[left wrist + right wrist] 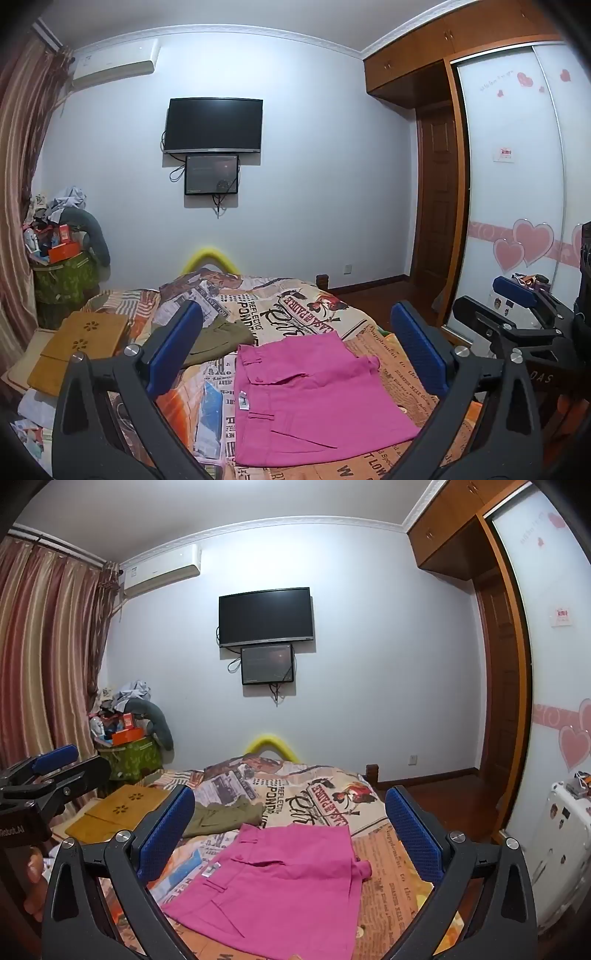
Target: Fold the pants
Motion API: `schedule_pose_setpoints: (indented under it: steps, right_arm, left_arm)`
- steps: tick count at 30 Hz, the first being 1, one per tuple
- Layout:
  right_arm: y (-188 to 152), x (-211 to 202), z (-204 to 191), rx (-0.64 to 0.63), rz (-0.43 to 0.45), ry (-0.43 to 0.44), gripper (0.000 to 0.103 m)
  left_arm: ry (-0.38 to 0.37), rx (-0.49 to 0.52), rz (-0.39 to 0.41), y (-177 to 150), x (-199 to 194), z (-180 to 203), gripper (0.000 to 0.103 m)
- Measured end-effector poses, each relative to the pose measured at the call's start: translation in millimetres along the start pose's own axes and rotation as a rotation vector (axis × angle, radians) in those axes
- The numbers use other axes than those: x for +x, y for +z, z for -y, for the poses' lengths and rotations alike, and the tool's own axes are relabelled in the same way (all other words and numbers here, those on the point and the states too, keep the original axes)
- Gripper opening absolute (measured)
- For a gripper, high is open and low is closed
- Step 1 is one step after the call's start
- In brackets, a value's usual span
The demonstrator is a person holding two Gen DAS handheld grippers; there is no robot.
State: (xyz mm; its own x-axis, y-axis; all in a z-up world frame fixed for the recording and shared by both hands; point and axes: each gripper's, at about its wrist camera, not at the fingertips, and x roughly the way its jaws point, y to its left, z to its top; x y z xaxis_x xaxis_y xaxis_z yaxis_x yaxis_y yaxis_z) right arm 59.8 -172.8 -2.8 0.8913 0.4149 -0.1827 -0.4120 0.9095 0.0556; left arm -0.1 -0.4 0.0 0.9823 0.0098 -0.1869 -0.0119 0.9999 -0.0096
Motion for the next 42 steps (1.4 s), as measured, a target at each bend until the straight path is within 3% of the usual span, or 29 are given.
schedule_pose_setpoints:
  steps: [42]
  right_arm:
    - [0, 2, 1, 0.001, -0.006, 0.002, 0.103]
  left_arm:
    - [0.001, -0.025, -0.031, -5, 11, -5, 0.103]
